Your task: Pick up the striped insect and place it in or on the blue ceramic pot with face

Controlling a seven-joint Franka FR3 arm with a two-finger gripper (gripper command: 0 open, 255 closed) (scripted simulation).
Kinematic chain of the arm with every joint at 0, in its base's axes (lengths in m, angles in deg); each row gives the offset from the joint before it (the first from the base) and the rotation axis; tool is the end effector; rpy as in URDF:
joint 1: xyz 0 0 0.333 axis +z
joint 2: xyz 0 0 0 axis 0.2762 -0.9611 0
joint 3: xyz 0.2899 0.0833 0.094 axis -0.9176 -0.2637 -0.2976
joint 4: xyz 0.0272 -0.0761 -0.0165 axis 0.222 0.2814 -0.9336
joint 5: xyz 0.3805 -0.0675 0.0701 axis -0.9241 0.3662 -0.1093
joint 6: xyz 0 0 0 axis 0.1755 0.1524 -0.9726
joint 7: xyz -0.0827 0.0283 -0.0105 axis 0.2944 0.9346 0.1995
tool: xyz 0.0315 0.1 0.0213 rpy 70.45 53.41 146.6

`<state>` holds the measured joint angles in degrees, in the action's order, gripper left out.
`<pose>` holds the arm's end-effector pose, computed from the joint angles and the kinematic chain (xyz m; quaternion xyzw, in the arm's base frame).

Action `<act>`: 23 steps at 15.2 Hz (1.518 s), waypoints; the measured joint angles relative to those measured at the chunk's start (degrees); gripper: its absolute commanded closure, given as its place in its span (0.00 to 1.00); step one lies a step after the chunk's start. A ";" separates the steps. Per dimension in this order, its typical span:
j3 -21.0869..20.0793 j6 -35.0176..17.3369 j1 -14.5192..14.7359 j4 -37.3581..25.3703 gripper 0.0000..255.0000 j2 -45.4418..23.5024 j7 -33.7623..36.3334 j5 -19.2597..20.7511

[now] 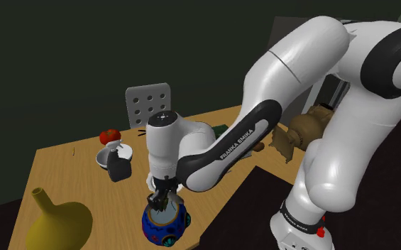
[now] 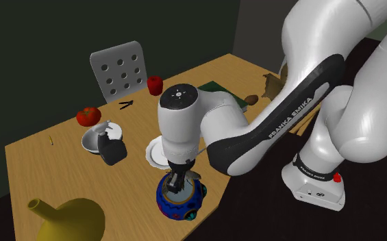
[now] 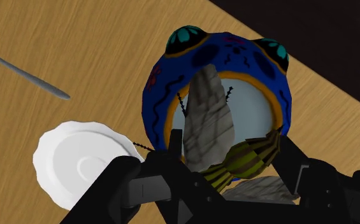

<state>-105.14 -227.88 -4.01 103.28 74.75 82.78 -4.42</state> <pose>0.3664 0.2986 0.3054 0.9975 0.0643 0.0231 0.0190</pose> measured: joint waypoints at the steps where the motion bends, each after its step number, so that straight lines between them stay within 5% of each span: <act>1: 0.05 -0.90 -0.12 0.22 1.00 -0.78 0.38 0.65; 11: 0.13 -4.09 -0.20 0.88 1.00 -3.72 2.48 3.28; 12: 0.13 -4.09 -0.20 0.88 0.00 -3.72 2.48 3.28; 18: 0.13 -4.10 -0.20 0.88 0.00 -3.72 2.49 3.29; 23: -0.11 2.46 0.17 -0.38 0.00 2.50 -1.24 -1.83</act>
<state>-105.25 -225.42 -3.84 102.90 77.25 81.54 -6.25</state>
